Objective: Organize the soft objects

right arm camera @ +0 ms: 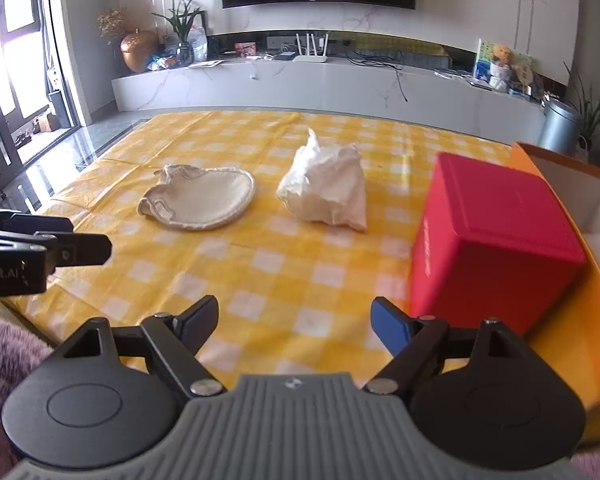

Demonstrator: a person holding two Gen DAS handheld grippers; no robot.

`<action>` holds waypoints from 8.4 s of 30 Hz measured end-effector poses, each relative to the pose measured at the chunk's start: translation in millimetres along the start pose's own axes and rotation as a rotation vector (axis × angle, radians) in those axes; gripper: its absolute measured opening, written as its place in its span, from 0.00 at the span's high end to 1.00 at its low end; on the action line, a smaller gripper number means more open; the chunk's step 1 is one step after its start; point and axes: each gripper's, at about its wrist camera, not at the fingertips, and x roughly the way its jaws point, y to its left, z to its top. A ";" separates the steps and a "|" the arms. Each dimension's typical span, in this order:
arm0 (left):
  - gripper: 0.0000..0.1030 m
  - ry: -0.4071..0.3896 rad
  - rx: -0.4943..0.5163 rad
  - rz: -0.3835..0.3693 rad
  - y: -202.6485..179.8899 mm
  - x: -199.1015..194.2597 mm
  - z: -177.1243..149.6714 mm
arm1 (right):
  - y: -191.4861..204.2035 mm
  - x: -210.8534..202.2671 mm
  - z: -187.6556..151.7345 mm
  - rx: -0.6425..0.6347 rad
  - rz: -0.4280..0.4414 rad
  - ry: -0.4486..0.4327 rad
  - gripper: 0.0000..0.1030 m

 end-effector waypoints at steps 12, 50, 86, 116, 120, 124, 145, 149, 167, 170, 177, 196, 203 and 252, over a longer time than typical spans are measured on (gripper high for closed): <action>0.34 0.051 0.172 -0.036 11.3 86.4 33.3 | -10.2 84.7 56.4 -0.012 -0.024 -0.003 0.18; 0.82 0.045 0.096 0.086 25.7 173.1 32.3 | -23.4 183.4 80.6 -0.021 -0.004 0.091 0.79; 0.92 -0.094 -0.057 -0.098 -81.1 -46.4 -16.9 | -61.0 -68.5 -43.0 0.051 0.095 0.031 0.81; 0.92 -0.323 0.189 -0.392 -237.9 -74.2 72.4 | -179.3 -195.4 -34.6 0.017 -0.070 -0.146 0.81; 0.92 -0.350 0.236 -0.426 -263.0 -65.2 92.5 | -199.8 -196.2 -24.1 -0.010 -0.094 -0.137 0.81; 0.92 -0.350 0.275 -0.441 -287.1 -48.7 105.8 | -222.0 -189.4 -17.3 -0.032 -0.127 -0.117 0.81; 0.92 -0.064 0.315 -0.492 -335.4 80.1 104.7 | -302.5 -77.7 -10.8 -0.099 -0.168 0.144 0.79; 0.92 0.003 0.310 -0.489 -337.4 98.5 97.2 | -310.8 -63.4 -15.4 -0.087 -0.155 0.192 0.79; 0.88 0.195 0.313 -0.450 -349.4 131.4 89.2 | -328.4 -34.5 -15.3 -0.031 -0.094 0.299 0.70; 0.70 0.212 0.282 -0.449 -345.8 128.5 94.6 | -324.7 -36.7 -11.0 -0.053 -0.104 0.312 0.58; 0.42 0.201 0.220 -0.470 -336.5 105.4 110.5 | -326.8 -46.7 4.7 -0.044 -0.146 0.368 0.32; 0.36 -0.106 0.215 -0.469 -297.6 -36.5 123.7 | -271.2 -167.2 34.7 -0.070 -0.255 0.157 0.11; 0.36 -0.253 0.211 -0.402 -274.1 -70.2 100.7 | -241.1 -208.2 16.4 0.034 -0.297 -0.063 0.11; 0.16 -0.176 0.136 -0.043 -231.7 -31.2 -50.7 | -159.0 -185.0 -109.5 0.294 -0.386 -0.287 0.03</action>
